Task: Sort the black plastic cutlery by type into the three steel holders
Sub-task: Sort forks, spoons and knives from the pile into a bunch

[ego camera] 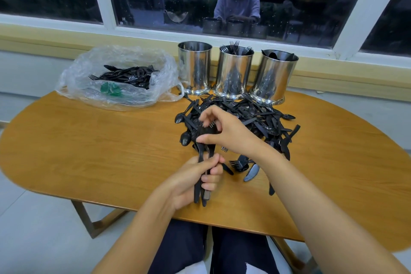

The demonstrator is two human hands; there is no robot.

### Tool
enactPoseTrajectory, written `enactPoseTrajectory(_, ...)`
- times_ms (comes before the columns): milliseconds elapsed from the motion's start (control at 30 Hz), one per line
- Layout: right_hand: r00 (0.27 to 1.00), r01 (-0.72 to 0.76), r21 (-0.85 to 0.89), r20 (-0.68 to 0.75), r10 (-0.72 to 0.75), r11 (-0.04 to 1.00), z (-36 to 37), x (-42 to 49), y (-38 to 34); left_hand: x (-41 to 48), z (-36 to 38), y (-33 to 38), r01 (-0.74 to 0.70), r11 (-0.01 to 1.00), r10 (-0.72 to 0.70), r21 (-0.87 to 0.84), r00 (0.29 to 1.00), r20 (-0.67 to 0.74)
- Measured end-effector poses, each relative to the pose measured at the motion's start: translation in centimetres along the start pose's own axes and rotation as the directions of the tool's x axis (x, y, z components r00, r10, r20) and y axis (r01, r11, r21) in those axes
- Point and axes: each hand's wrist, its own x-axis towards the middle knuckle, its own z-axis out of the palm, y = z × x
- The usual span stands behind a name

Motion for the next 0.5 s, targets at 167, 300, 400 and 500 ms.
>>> enactPoseTrajectory(167, 0.993, 0.004, -0.139, 0.121, 0.013, 0.990, 0.1, -0.6, 0.1, -0.1, 0.3, -0.2, 0.030, 0.996, -0.029, 0.082, 1.000, -0.004)
enactPoseTrajectory(300, 0.989, 0.001, -0.108, -0.149, -0.017, 0.994, 0.9, -1.0, 0.6, -0.1, 0.4, -0.2, -0.015, 0.995, 0.016, 0.101, 1.000, -0.006)
enactPoseTrajectory(400, 0.913, -0.192, 0.195, -0.324, 0.248, 0.962, -0.1, -1.2, 0.8, -0.4, 0.4, -0.1, -0.038, 0.991, 0.036, 0.131, 0.999, 0.020)
enactPoseTrajectory(500, 0.939, -0.339, 0.402, 0.089, 0.332, 0.851, -0.9, -2.0, 1.2, -0.6, 0.5, -0.1, -0.021, 0.985, 0.008, 0.169, 0.997, 0.079)
